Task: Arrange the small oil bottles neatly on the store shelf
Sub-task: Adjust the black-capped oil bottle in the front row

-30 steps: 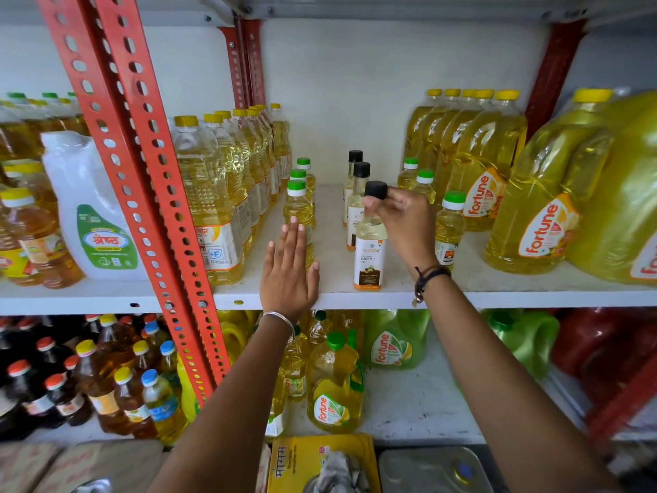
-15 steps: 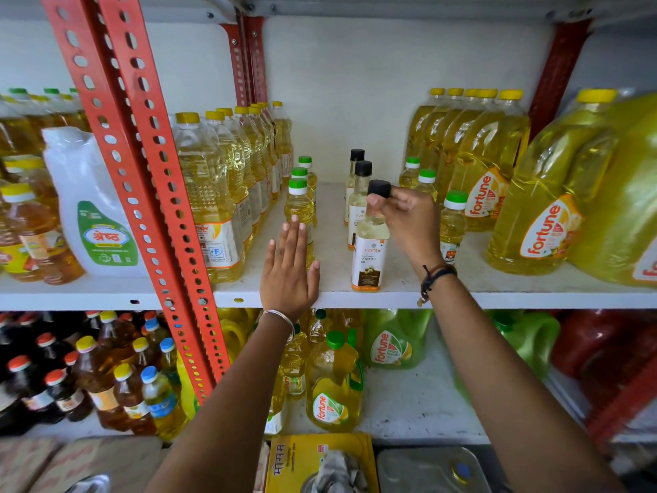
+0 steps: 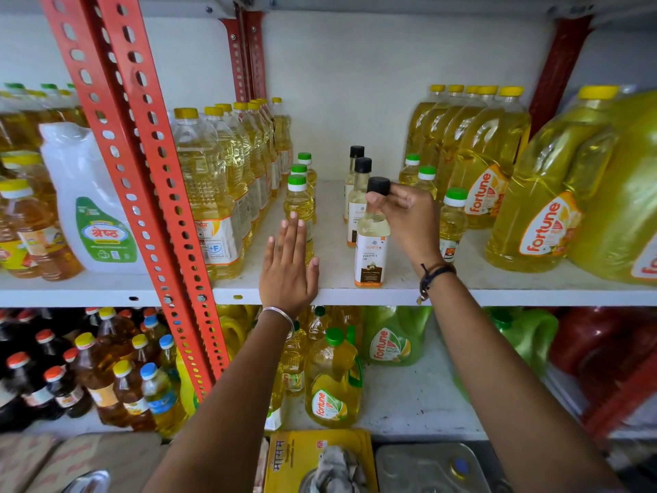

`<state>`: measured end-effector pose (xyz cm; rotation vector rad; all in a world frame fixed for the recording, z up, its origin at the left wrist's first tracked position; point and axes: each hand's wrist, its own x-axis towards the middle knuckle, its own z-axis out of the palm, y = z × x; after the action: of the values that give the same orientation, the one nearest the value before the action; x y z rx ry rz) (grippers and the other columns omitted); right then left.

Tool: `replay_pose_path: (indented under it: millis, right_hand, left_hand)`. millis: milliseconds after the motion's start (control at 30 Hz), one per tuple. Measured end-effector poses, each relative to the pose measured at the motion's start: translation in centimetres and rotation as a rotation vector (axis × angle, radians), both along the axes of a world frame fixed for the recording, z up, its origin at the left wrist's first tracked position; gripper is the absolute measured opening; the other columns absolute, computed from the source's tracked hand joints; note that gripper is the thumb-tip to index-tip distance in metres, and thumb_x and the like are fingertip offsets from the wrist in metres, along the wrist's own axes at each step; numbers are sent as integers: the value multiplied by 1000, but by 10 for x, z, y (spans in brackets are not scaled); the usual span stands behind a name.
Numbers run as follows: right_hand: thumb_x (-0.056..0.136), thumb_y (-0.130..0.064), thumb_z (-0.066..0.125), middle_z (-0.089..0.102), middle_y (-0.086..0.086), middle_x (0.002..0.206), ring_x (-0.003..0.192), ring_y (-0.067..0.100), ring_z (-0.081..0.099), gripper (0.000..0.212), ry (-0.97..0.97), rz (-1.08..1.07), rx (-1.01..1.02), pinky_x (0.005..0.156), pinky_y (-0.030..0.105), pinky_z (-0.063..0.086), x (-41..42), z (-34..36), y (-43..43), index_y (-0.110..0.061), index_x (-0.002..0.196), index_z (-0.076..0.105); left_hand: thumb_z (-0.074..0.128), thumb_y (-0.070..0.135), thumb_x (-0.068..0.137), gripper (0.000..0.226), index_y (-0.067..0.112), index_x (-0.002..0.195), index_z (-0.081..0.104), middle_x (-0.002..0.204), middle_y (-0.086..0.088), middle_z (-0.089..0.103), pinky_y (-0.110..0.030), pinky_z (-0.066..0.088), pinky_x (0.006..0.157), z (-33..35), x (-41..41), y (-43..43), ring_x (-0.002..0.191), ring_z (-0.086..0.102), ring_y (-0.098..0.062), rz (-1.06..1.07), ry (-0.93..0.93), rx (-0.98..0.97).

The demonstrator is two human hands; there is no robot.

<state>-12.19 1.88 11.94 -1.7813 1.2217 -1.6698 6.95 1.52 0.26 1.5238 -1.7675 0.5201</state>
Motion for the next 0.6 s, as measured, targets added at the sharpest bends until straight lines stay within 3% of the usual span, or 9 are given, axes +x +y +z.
replay_pose_path:
  millis: [467,533,600]
  right_hand:
    - [80,-26,72,72,6,101,91,12,69,34,-51,39,8,87,36,57,0,-6,5,-10,109,65]
    - [80,-25,72,71,9,107,94,12,67,37,-78,44,1,89,32,56,0,-7,8,-9,112,63]
    - [82,-27,70,69,10,114,99,9,64,42,-101,26,-4,87,19,53,-1,-8,13,-8,118,59]
  left_hand:
    - [24,38,97,64,8,152,11,160,-8,7,-36,-2,119,1,-1,1,147,4,-19,3,11,19]
    - [25,39,97,65,8,152,12,160,-6,6,-35,-3,119,2,1,2,148,2,-18,-12,18,27]
    - [25,40,97,65,9,152,9,160,-5,5,-35,-4,119,2,3,5,148,1,-17,-65,11,27]
